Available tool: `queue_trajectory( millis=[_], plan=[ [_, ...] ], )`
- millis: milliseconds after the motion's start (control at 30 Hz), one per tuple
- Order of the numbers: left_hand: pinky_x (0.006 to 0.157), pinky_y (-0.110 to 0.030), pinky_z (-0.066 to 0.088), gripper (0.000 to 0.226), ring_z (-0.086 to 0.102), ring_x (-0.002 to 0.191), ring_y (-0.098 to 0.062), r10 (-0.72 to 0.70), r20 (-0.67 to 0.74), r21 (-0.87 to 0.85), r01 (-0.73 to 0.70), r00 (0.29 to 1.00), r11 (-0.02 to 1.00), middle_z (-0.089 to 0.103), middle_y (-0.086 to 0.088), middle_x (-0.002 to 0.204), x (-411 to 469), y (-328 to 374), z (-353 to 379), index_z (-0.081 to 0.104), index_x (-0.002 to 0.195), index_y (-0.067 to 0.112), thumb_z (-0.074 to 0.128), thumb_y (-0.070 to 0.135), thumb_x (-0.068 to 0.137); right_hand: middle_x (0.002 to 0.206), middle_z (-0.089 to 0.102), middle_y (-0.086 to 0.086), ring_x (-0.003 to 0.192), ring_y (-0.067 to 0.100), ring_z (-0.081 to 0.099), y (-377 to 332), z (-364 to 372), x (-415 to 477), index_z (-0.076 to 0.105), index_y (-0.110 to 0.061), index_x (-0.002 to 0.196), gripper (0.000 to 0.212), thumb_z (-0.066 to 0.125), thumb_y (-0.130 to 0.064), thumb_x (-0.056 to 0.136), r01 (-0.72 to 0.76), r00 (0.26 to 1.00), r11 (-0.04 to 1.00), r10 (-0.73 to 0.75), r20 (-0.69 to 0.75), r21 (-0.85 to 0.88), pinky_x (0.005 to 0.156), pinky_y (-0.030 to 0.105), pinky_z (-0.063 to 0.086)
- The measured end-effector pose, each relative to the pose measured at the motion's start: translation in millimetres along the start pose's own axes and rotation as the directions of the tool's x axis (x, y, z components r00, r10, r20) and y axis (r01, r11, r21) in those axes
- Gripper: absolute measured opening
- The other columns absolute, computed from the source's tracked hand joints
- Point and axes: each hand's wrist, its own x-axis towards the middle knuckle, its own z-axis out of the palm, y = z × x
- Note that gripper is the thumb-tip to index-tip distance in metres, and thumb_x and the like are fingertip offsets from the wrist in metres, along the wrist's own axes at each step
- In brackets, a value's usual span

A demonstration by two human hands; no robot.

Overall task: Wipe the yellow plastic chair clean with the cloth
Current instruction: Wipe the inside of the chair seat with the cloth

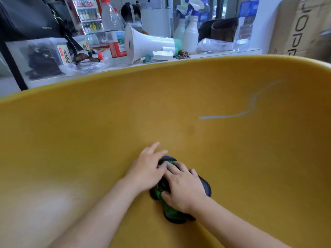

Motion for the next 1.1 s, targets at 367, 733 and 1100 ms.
queue_trajectory(
  millis=[367, 733, 1100],
  plan=[
    [0.112, -0.016, 0.01, 0.05, 0.017, 0.138, 0.002, -0.069, 0.072, -0.214, 0.083, 0.995, 0.973, 0.022, 0.019, 0.15, -69, -12, 29, 0.028, 0.146, 0.033, 0.04, 0.042, 0.098, 0.157, 0.022, -0.013, 0.142, 0.017, 0.018, 44, -31, 0, 0.026, -0.032, 0.146, 0.059, 0.045, -0.043, 0.091, -0.351, 0.914, 0.934, 0.358, -0.19, 0.074, 0.103, 0.045, 0.032],
    [0.105, -0.031, 0.031, 0.041, 0.036, 0.123, -0.015, -0.247, 0.104, 0.021, 0.246, 0.963, 0.969, 0.042, 0.007, 0.126, -96, -36, 13, 0.047, 0.136, 0.034, 0.044, 0.042, 0.095, 0.151, 0.036, -0.017, 0.139, 0.013, 0.025, 88, -58, -36, 0.041, -0.037, 0.138, 0.052, 0.05, -0.031, 0.086, -0.387, 0.918, 0.922, 0.383, -0.105, -0.023, 0.1, 0.043, 0.029],
    [0.108, -0.04, 0.032, 0.042, 0.035, 0.129, -0.026, -0.261, 0.191, 0.013, 0.264, 0.946, 0.965, 0.041, 0.0, 0.14, -100, -30, 5, 0.046, 0.134, 0.037, 0.042, 0.041, 0.093, 0.143, 0.043, -0.019, 0.135, 0.014, 0.034, -23, -10, -52, 0.047, -0.038, 0.127, 0.037, 0.045, -0.05, 0.092, -0.084, 0.992, 0.994, 0.089, 0.086, -0.065, 0.095, 0.044, 0.032]
  ],
)
